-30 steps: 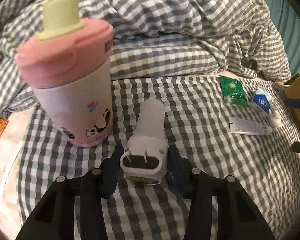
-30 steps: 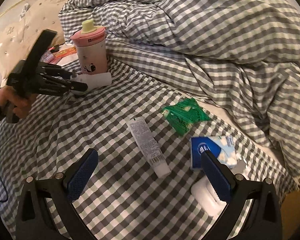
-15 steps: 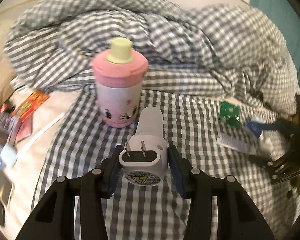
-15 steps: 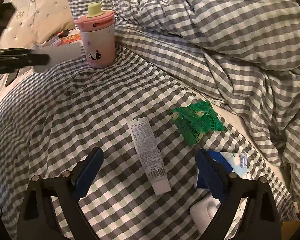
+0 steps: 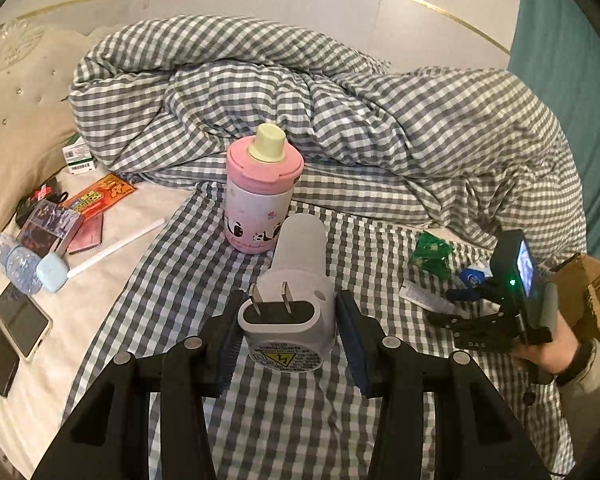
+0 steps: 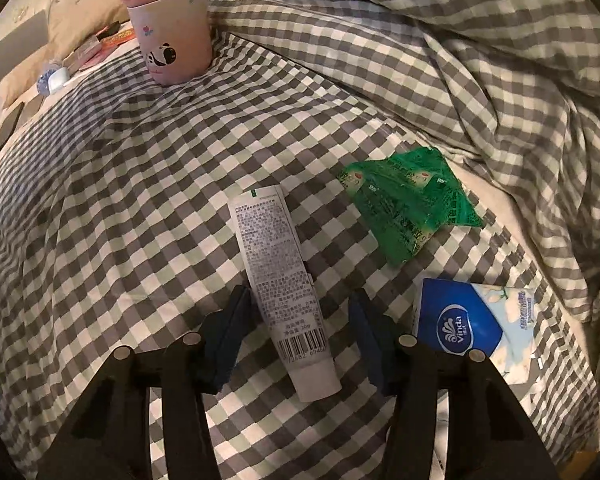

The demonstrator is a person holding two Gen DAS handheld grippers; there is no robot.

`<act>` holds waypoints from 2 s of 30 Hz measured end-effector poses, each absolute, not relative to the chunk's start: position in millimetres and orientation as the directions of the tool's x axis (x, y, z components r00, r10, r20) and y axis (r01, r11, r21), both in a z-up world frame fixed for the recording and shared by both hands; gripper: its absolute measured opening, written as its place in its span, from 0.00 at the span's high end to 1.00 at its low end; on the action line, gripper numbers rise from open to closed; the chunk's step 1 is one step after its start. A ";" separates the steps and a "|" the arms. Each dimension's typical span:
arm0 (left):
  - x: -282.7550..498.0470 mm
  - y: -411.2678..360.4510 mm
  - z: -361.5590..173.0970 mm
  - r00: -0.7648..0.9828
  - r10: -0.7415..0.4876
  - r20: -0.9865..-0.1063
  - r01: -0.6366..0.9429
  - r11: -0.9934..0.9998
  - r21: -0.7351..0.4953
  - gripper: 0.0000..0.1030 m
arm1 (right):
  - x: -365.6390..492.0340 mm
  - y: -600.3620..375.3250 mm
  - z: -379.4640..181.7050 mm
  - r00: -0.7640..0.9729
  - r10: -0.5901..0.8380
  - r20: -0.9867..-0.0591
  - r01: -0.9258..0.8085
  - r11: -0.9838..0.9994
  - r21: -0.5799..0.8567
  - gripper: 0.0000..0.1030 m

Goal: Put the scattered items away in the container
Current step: 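Carry the plug adapter and toothpaste tube with both tools over the box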

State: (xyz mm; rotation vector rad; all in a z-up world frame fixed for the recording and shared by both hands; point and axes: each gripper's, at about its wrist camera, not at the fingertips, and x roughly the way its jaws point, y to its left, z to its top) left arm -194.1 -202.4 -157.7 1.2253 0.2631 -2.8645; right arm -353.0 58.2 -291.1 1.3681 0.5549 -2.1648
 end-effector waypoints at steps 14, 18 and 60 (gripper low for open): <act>-182.9 -179.7 -129.4 -0.721 0.019 -0.693 0.060 -0.994 -0.091 0.55 | -326.2 65.3 -253.7 -0.436 -0.195 -0.879 0.586 -0.802 -0.112 0.73; -177.3 -170.0 -119.2 -0.731 0.023 -0.682 0.057 -0.994 -0.094 0.55 | -312.5 73.2 -224.0 -0.493 -0.213 -0.843 0.536 -0.838 -0.102 0.73; -63.9 15.9 -21.7 -0.826 0.178 -0.535 -0.143 -0.984 -0.107 0.55 | -22.9 242.9 -8.6 -0.878 0.011 -0.479 -0.033 -0.999 0.039 0.73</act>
